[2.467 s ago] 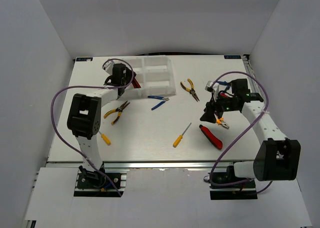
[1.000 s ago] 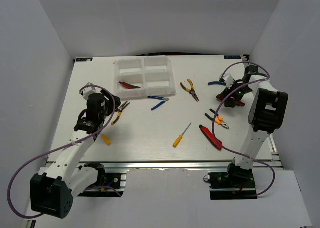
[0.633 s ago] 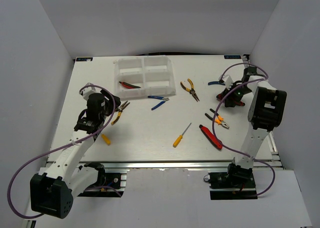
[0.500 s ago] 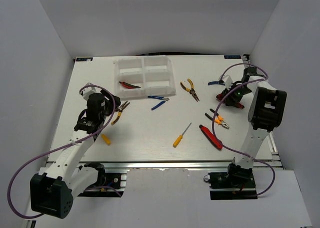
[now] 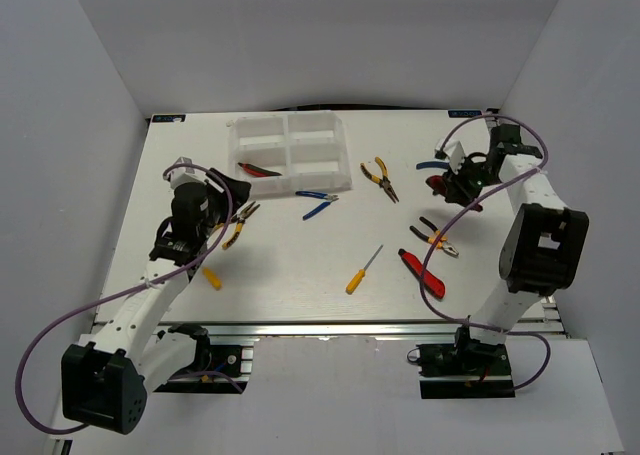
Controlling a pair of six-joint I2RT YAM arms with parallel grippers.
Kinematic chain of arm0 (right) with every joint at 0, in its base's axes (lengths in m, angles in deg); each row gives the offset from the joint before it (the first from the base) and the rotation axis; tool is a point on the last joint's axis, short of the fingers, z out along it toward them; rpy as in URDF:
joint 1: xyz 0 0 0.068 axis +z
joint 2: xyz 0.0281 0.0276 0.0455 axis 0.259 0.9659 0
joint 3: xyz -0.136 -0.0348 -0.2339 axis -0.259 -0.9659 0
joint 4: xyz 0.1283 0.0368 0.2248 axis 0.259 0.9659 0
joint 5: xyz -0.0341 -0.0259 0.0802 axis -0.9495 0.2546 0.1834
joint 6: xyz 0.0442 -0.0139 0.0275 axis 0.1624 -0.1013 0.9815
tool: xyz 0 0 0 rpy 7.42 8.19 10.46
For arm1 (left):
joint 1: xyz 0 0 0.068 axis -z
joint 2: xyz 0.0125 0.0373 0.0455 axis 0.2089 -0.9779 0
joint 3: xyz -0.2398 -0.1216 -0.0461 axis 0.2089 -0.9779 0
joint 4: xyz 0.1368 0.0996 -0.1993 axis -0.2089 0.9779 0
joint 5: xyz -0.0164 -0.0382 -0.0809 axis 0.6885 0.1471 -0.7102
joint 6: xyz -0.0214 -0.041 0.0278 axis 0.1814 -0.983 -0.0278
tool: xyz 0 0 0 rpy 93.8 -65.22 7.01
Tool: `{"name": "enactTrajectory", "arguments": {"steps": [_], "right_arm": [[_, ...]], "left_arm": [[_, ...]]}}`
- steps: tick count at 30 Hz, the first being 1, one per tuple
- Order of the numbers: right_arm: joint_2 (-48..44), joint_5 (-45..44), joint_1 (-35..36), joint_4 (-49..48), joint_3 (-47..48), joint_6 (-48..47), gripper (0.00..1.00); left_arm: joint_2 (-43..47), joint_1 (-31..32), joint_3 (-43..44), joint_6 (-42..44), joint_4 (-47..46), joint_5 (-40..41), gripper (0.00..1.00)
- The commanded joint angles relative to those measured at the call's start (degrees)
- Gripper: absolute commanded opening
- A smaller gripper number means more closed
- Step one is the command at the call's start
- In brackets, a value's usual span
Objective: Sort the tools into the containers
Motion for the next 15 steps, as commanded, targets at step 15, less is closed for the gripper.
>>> {"name": "enactTrajectory", "arguments": {"steps": [15], "right_arm": [[-11.4, 1.9, 32.1, -13.8, 3.3, 57.2, 0.00]], "left_arm": [[-15.2, 6.9, -0.3, -20.0, -39.4, -25.1, 0.75]]}}
